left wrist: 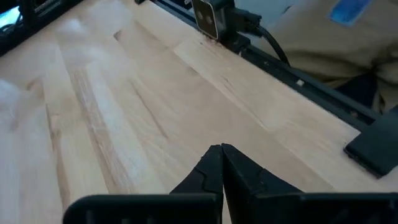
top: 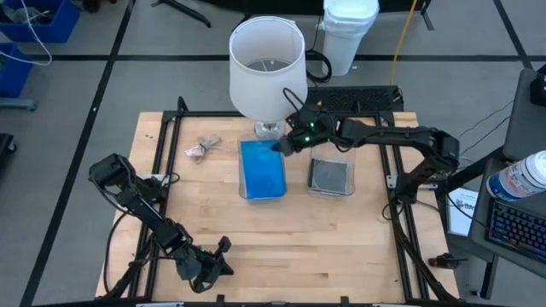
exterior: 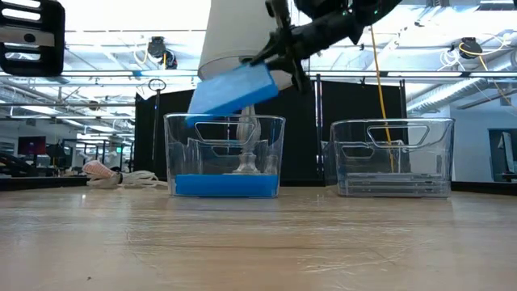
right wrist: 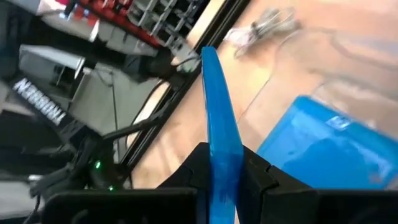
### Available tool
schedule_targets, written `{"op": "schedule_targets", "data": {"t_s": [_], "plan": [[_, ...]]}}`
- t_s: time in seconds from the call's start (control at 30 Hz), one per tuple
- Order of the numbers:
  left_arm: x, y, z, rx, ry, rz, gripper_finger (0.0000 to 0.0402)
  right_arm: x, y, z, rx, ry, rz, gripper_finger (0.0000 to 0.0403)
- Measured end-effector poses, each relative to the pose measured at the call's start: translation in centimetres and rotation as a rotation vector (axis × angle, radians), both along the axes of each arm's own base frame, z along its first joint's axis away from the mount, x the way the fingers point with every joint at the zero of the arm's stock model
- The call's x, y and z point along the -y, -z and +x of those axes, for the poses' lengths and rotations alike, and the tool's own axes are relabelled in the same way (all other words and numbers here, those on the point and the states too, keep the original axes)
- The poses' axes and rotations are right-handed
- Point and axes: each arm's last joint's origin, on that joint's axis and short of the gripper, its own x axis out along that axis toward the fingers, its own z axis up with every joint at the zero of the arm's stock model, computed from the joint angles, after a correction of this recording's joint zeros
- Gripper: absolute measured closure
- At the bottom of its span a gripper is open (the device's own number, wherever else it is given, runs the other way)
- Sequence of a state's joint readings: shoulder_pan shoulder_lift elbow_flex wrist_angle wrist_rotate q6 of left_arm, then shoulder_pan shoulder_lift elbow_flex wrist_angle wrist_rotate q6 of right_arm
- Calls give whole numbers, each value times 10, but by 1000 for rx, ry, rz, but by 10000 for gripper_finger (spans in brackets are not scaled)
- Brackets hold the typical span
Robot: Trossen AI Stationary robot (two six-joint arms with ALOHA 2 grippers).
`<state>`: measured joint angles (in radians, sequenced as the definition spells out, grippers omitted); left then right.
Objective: Pick & place jewel cases by type
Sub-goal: Put the blue cd case into the left transparent bin
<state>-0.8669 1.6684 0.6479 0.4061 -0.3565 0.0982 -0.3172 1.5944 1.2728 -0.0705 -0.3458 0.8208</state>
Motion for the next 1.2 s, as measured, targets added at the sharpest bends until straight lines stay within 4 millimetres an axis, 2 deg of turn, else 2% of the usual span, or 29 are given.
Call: {"op": "schedule_targets", "data": {"t_s": [0.3, 0.63, 0.87, 1.2], "plan": [[0, 1, -1, -8, 4, 11, 361, 12, 35, 17, -66, -3, 67, 375], [1, 0, 0, 1, -8, -13, 380, 16, 67, 30, -128, -18, 89, 375], [1, -2, 0, 3, -29, -42, 397, 16, 72, 29, -142, -48, 42, 376], [0, -5, 2, 22, -161, -131, 367, 16, 73, 28, -152, -33, 68, 370]]}}
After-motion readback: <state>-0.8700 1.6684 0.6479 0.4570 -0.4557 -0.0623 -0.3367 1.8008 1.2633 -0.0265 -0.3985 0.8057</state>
